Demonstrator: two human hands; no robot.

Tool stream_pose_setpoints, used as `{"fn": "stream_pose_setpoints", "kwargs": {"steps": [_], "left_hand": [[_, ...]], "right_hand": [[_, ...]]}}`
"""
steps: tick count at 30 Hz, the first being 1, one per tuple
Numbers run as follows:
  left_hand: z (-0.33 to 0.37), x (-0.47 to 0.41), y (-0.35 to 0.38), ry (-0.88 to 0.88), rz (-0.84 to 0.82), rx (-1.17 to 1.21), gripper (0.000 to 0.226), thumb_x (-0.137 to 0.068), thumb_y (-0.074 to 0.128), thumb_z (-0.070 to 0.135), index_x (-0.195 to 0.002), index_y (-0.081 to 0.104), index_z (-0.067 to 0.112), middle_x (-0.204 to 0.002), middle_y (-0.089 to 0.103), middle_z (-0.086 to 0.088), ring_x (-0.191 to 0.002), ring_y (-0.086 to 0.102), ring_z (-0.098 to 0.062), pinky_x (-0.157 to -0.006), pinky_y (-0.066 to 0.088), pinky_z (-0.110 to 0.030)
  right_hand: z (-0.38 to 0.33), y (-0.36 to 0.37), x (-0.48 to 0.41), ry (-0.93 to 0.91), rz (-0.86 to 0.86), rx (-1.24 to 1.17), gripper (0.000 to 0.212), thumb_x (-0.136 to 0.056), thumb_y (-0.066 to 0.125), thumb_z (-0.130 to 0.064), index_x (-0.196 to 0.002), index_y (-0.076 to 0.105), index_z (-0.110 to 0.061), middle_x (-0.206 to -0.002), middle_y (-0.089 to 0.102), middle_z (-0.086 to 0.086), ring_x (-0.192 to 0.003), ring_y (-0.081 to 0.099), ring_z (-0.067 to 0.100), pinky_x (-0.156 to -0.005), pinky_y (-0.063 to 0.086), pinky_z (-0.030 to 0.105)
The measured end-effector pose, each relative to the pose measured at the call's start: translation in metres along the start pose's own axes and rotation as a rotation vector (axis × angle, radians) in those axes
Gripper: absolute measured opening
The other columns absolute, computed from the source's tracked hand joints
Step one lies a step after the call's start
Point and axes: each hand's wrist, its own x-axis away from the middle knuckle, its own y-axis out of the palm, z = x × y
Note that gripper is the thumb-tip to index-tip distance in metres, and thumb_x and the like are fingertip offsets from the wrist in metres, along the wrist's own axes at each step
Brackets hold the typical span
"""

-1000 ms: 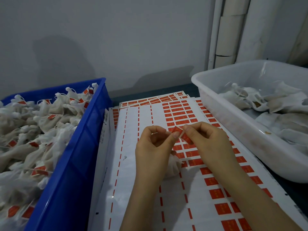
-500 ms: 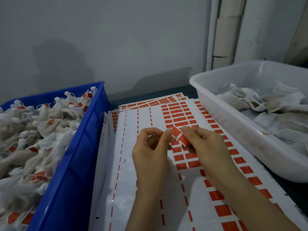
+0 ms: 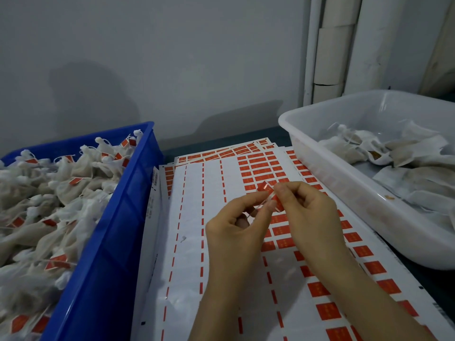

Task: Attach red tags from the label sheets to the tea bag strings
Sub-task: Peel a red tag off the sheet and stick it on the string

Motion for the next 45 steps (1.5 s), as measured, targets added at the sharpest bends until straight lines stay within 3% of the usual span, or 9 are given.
{"fn": "stream_pose_setpoints", "kwargs": {"steps": [4,12,16,20,24,32,36,39,45], "left_hand": [[0.001,0.001,0.001,-0.032,0.007,0.02,0.023,-0.069,0.064,0.043,-0.09,0.06,0.05,-0.085,0.065,0.036,-0.089,0.063,0.008,-0.071,0.047,-0.004],[-0.006,0.002,0.0,0.047,0.048,-0.1,0.029,-0.072,0.062,0.036,-0.101,0.065,0.034,-0.095,0.07,0.014,-0.087,0.065,0.003,-0.079,0.049,-0.006],[-0.008,0.002,0.002,0.083,0.041,-0.197,0.033,-0.075,0.061,0.034,-0.104,0.071,0.023,-0.098,0.071,0.007,-0.084,0.063,0.003,-0.081,0.049,-0.008],[-0.008,0.001,0.002,0.077,0.029,-0.219,0.034,-0.075,0.059,0.035,-0.103,0.072,0.021,-0.095,0.071,0.007,-0.08,0.059,0.007,-0.078,0.046,-0.002],[-0.008,0.001,0.003,0.009,0.005,-0.212,0.031,-0.075,0.061,0.034,-0.102,0.072,0.023,-0.091,0.065,0.017,-0.077,0.059,0.007,-0.076,0.044,0.001],[-0.004,-0.008,-0.006,-0.399,0.065,0.162,0.016,-0.078,0.072,0.025,-0.077,0.066,0.039,-0.068,0.064,0.036,-0.072,0.059,0.02,-0.046,0.041,-0.001],[-0.001,-0.011,-0.009,-0.483,0.072,0.272,0.007,-0.069,0.073,0.036,-0.075,0.07,0.036,-0.079,0.07,0.024,-0.075,0.062,0.012,-0.053,0.052,-0.009],[0.0,-0.01,-0.009,-0.485,0.038,0.344,0.023,-0.06,0.067,0.045,-0.079,0.073,0.033,-0.084,0.073,0.015,-0.079,0.064,0.005,-0.058,0.053,-0.01],[0.0,-0.01,-0.009,-0.478,-0.003,0.366,0.011,-0.059,0.068,0.043,-0.067,0.074,0.038,-0.081,0.073,0.014,-0.079,0.066,0.002,-0.057,0.052,-0.01]], "right_hand": [[-0.003,0.0,0.001,-0.016,-0.01,0.011,0.01,-0.073,0.048,-0.05,-0.074,0.053,-0.042,-0.075,0.054,-0.033,-0.07,0.049,-0.029,-0.048,0.032,-0.007],[-0.005,0.0,0.003,-0.041,-0.011,0.014,0.016,-0.068,0.049,-0.053,-0.073,0.056,-0.039,-0.074,0.057,-0.031,-0.073,0.051,-0.027,-0.049,0.031,-0.008],[-0.004,0.003,0.005,-0.091,0.028,0.169,0.018,-0.069,0.044,-0.057,-0.073,0.051,-0.04,-0.08,0.051,-0.03,-0.068,0.056,-0.007,-0.046,0.035,0.0],[-0.001,0.004,0.004,-0.235,0.065,0.269,0.018,-0.072,0.045,-0.053,-0.079,0.049,-0.037,-0.091,0.048,-0.021,-0.08,0.049,-0.003,-0.071,0.032,0.006],[-0.004,0.003,0.005,-0.31,0.066,0.286,0.01,-0.073,0.048,-0.049,-0.077,0.047,-0.039,-0.089,0.049,-0.022,-0.079,0.049,-0.007,-0.07,0.03,0.003],[-0.009,-0.003,-0.005,-0.087,0.0,0.061,0.025,-0.066,0.045,-0.062,-0.085,0.049,-0.046,-0.089,0.05,-0.034,-0.084,0.057,-0.001,-0.064,0.043,0.011],[-0.007,0.004,-0.001,-0.044,-0.131,0.072,0.023,-0.066,0.05,-0.059,-0.086,0.051,-0.048,-0.088,0.05,-0.038,-0.076,0.055,-0.01,-0.049,0.039,-0.001],[-0.008,0.004,0.0,-0.037,-0.158,0.01,0.025,-0.065,0.053,-0.056,-0.086,0.056,-0.045,-0.084,0.058,-0.035,-0.072,0.062,-0.011,-0.052,0.041,-0.002],[-0.008,0.002,0.001,-0.038,-0.155,-0.056,0.018,-0.063,0.055,-0.052,-0.079,0.056,-0.044,-0.067,0.058,-0.043,-0.07,0.057,-0.02,-0.05,0.039,-0.002]]}}
